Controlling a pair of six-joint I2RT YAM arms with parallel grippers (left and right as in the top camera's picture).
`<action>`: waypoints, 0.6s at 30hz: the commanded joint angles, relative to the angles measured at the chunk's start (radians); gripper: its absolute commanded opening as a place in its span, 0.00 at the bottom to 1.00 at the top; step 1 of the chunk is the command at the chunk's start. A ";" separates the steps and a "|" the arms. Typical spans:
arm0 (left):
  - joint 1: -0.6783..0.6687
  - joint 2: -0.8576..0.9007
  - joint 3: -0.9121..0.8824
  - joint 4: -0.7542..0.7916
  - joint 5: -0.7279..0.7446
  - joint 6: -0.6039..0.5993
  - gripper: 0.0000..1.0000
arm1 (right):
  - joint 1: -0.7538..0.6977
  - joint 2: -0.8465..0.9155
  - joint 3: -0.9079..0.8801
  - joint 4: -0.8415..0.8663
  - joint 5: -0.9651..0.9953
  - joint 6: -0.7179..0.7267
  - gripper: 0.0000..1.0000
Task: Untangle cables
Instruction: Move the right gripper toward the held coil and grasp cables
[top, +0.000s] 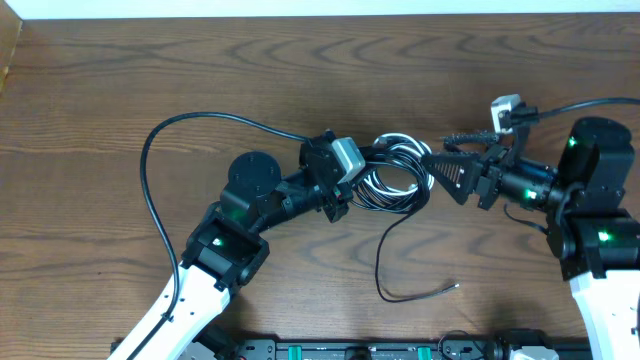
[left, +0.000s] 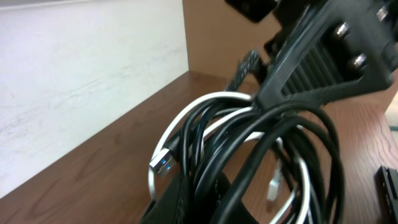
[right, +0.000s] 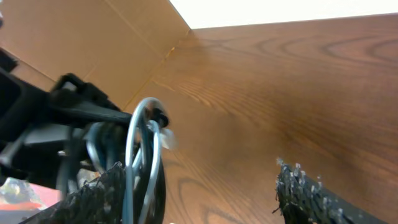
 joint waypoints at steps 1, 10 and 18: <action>-0.002 -0.004 0.021 0.040 0.019 -0.070 0.07 | 0.011 0.032 0.010 -0.003 -0.024 -0.001 0.76; -0.002 0.000 0.021 0.044 0.020 -0.092 0.07 | 0.061 0.108 0.010 0.004 -0.023 -0.074 0.80; -0.002 0.001 0.021 0.107 0.043 -0.216 0.07 | 0.063 0.159 0.010 0.013 0.024 -0.068 0.80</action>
